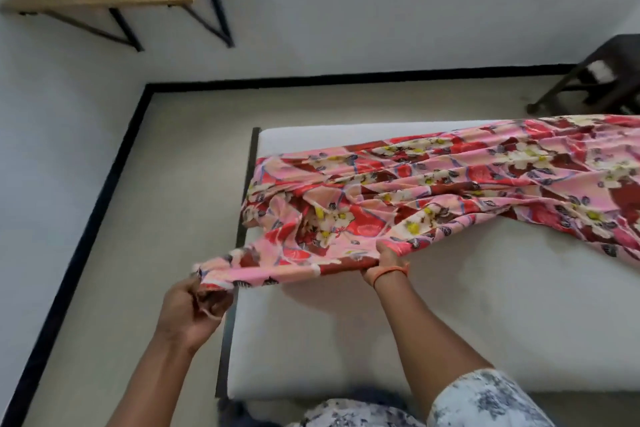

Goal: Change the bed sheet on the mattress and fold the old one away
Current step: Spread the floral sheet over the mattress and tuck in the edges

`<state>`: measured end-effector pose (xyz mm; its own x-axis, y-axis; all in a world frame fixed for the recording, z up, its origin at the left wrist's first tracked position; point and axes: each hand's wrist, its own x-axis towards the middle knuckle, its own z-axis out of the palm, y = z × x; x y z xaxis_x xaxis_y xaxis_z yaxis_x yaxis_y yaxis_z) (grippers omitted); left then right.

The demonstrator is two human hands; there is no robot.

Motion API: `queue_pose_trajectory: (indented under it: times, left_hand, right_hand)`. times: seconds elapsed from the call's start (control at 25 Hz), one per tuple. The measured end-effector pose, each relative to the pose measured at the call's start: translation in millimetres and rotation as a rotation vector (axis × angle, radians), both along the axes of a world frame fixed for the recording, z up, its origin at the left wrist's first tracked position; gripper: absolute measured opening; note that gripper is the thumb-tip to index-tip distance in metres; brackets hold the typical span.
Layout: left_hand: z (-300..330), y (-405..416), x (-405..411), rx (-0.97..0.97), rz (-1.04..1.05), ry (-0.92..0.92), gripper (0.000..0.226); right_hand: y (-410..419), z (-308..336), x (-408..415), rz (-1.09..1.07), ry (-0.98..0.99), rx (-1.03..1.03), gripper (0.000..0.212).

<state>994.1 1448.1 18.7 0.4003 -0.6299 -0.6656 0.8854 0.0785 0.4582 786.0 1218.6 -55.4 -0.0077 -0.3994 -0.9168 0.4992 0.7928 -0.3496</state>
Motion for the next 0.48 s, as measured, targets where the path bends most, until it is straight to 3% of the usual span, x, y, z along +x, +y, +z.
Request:
queue_pose_trajectory:
  times: [0.08,0.12,0.24,0.4,0.48]
  left_hand:
    - [-23.3,-4.1,23.0,0.135,-0.18,-0.035,0.041]
    - [-36.7,-8.8,34.7,0.169,-0.272,-0.052,0.042]
    - [-61.7,-9.9,55.9,0.291,-0.522,-0.097,0.038]
    - [-56.4,27.6,64.6,0.288,-0.779,-0.149,0.025]
    - [-57.7,45.0,66.9,0.293,-0.874,-0.177,0.026]
  right_hand:
    - [3.2,-8.6,-1.6,-0.054,0.208,-0.137,0.018]
    - [-7.0,-65.7,-11.0,-0.118,0.241,-0.224,0.029]
    - [34.0,-128.0,-34.9,-0.243,0.322,-0.228,0.059]
    - [191.1,0.9,16.9,-0.287,0.513,-0.104,0.053]
    - [243.7,-25.5,25.8,-0.251,0.508,-0.137,0.058]
